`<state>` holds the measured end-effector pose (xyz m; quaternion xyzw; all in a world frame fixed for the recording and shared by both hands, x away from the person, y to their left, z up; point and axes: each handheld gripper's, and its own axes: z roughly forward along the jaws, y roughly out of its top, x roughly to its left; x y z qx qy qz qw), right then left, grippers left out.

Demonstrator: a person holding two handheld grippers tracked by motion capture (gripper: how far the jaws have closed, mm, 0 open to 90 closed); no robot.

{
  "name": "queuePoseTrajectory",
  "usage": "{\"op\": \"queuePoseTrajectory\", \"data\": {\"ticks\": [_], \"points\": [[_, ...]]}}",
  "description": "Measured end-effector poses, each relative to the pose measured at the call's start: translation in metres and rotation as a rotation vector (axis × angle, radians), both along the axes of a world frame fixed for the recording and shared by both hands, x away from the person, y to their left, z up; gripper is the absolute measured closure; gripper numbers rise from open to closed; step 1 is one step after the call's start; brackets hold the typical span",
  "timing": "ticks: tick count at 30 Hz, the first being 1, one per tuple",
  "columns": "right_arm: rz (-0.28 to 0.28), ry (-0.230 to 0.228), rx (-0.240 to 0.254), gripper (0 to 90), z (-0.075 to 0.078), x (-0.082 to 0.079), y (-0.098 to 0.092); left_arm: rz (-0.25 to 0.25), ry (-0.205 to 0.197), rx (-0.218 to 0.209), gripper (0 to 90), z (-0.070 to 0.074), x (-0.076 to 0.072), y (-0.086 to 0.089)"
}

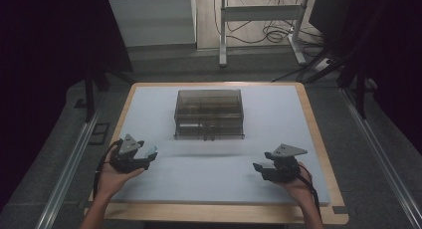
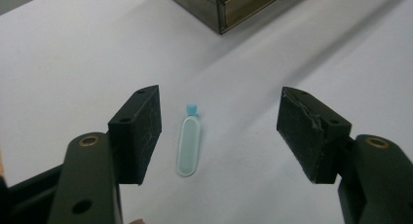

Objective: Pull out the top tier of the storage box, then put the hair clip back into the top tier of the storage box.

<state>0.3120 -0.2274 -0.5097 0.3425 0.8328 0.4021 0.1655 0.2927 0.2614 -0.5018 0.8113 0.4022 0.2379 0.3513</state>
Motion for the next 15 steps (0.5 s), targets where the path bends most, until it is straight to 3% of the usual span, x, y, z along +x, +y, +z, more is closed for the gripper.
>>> {"op": "queuePoseTrajectory", "data": {"ticks": [15], "points": [[-0.012,-0.001,0.015,36.2,0.000,0.000,-0.007,-0.003,0.093,0.041,41.5,-0.011,0.019,0.008]]}}
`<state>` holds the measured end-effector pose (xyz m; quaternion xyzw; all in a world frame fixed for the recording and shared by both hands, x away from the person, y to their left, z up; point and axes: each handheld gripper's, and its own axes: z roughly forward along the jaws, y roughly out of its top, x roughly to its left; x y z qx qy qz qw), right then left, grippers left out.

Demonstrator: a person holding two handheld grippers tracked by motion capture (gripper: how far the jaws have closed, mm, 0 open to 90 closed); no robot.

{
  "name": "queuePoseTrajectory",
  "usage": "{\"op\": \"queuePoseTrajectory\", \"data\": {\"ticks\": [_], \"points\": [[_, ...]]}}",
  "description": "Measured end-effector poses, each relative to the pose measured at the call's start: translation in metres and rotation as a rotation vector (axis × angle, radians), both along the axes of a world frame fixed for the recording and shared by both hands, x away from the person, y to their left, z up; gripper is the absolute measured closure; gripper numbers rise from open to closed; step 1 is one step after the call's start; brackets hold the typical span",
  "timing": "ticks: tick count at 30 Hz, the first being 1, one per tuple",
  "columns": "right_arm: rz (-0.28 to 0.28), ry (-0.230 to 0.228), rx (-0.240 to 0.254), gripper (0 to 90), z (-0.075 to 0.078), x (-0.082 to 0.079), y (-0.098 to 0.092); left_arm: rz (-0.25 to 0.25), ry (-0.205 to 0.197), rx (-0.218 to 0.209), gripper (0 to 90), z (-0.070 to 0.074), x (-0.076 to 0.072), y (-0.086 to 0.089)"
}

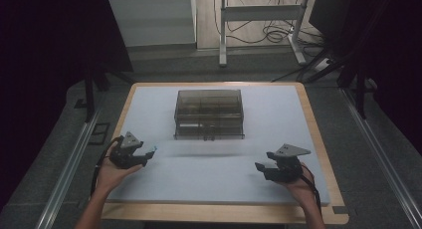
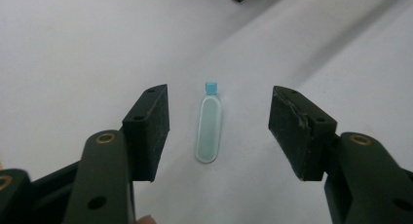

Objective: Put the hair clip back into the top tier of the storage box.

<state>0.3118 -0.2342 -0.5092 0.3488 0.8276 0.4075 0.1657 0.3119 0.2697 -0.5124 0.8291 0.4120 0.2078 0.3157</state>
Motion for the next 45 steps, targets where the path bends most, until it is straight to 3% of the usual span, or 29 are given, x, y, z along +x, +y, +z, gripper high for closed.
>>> {"op": "queuePoseTrajectory", "data": {"ticks": [15,36,45], "points": [[-0.003,0.000,0.003,36.2,-0.001,0.000,0.000,-0.019,0.075,0.020,51.1,-0.008,0.022,0.002],[-0.013,0.000,0.010,36.2,-0.001,0.000,-0.002,-0.054,0.149,0.060,63.1,-0.018,0.036,-0.002],[-0.021,-0.002,0.012,36.2,-0.001,0.000,-0.004,-0.064,0.173,0.011,76.5,-0.020,0.036,0.000]]}}
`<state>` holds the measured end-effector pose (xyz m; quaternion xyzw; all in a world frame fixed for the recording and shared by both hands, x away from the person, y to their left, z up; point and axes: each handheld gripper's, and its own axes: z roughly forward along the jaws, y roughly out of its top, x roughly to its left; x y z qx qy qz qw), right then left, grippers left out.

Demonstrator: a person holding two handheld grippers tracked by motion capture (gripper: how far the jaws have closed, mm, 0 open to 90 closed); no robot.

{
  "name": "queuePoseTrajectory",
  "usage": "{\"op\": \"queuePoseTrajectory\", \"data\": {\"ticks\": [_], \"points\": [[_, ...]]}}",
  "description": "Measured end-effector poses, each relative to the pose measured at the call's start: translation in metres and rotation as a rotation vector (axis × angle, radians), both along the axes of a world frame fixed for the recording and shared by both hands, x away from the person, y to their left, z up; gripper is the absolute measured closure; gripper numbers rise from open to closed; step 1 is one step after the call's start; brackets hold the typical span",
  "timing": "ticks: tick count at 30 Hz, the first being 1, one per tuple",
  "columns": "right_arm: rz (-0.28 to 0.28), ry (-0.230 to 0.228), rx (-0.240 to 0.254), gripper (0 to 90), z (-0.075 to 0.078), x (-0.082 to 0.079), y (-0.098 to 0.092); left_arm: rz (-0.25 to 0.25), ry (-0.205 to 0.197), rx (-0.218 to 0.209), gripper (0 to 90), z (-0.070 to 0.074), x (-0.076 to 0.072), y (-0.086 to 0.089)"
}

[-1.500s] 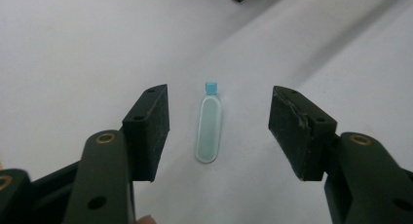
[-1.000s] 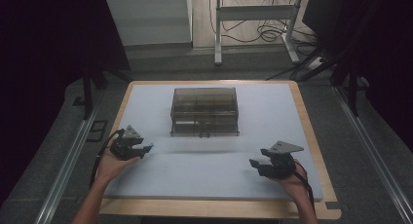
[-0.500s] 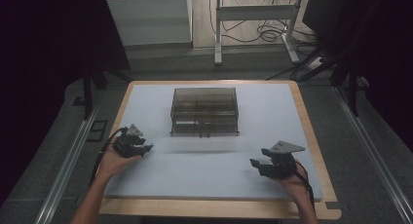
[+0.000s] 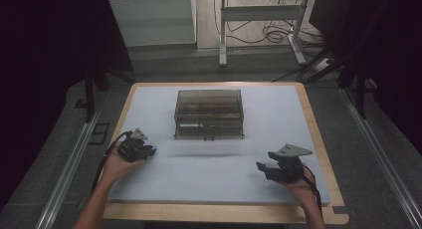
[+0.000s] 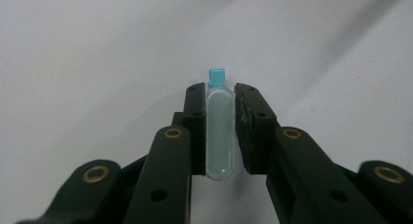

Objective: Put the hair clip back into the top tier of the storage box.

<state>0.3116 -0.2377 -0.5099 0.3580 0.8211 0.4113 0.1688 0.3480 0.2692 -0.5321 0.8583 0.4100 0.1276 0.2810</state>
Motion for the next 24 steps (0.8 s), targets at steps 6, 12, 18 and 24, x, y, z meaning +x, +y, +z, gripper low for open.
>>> {"op": "queuePoseTrajectory", "data": {"ticks": [6,12,18,24], "points": [[-0.001,-0.004,0.003,36.2,0.000,0.000,0.000,0.004,-0.008,0.000,77.2,0.000,-0.001,0.001],[-0.001,-0.010,0.007,36.2,0.002,-0.001,-0.001,0.025,-0.025,-0.007,77.3,-0.001,-0.003,0.004],[-0.003,-0.008,0.010,36.2,0.002,-0.001,-0.002,0.034,-0.044,-0.025,77.3,0.005,-0.007,0.010],[-0.001,-0.006,0.005,36.2,0.001,-0.001,0.000,0.039,-0.078,-0.048,77.3,0.014,-0.012,0.010]]}}
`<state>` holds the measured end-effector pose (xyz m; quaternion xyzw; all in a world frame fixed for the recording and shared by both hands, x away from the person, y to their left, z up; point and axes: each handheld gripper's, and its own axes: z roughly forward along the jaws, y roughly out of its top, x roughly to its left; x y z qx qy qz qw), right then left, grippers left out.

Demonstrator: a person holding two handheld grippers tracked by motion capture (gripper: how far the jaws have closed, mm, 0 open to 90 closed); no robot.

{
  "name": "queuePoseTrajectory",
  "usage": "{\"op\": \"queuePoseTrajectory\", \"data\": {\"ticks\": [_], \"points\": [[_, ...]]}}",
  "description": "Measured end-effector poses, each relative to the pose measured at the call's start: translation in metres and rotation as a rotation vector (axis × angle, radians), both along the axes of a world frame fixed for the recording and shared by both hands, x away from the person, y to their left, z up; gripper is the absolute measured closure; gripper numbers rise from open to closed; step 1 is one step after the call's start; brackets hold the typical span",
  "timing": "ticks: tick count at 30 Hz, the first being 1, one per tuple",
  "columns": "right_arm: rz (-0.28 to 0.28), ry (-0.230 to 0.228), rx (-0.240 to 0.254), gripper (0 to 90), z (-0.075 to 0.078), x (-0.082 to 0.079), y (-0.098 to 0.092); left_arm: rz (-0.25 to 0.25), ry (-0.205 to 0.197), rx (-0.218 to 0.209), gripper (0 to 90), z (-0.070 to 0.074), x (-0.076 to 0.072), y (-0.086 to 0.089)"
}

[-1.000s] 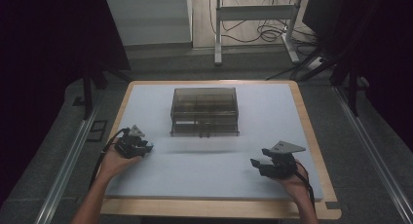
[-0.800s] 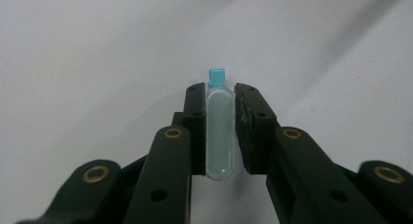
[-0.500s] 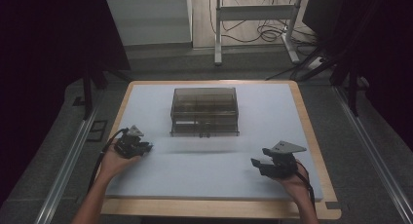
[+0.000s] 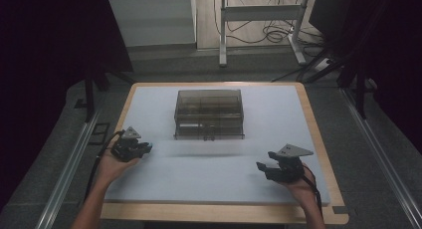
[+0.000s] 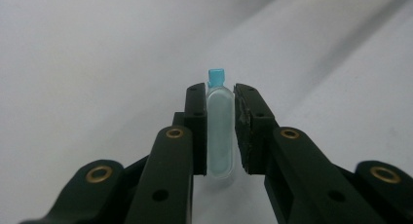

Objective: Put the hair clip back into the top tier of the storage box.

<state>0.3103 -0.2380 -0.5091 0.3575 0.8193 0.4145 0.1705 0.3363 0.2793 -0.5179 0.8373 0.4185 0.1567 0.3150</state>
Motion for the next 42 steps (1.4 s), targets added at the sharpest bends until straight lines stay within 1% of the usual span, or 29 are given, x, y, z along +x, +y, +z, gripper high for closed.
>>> {"op": "queuePoseTrajectory", "data": {"ticks": [1,2,3,14,15,17,25,31,40,42], "points": [[0.001,0.001,0.000,36.2,0.000,0.000,0.000,0.000,-0.012,-0.005,77.3,0.003,-0.002,0.000],[0.002,0.000,-0.001,36.2,0.000,0.000,0.000,0.000,-0.012,-0.005,77.3,0.003,-0.002,0.000],[0.002,0.001,-0.001,36.2,0.000,0.000,0.000,0.000,-0.021,-0.006,77.3,0.005,-0.003,0.000],[-0.001,0.004,-0.002,36.2,-0.002,0.000,-0.001,-0.004,-0.060,-0.012,77.4,0.015,-0.008,-0.001],[-0.001,0.004,-0.002,36.2,-0.002,0.000,-0.001,-0.004,-0.074,-0.022,77.4,0.019,-0.010,0.000],[-0.002,0.003,-0.001,36.2,-0.002,0.000,-0.001,-0.005,-0.084,-0.031,77.4,0.022,-0.012,0.000],[-0.002,0.004,0.001,36.2,-0.002,0.000,-0.001,-0.014,-0.105,-0.029,77.4,0.030,-0.015,-0.004],[-0.003,0.005,0.003,36.2,-0.002,0.000,-0.001,-0.016,-0.127,-0.036,77.4,0.039,-0.019,-0.005],[-0.002,0.007,0.001,36.2,-0.003,0.000,-0.001,-0.026,-0.138,-0.035,77.4,0.042,-0.020,-0.009],[-0.002,0.007,0.001,36.1,-0.003,0.000,-0.001,-0.024,-0.141,-0.041,77.4,0.043,-0.020,-0.009]]}}
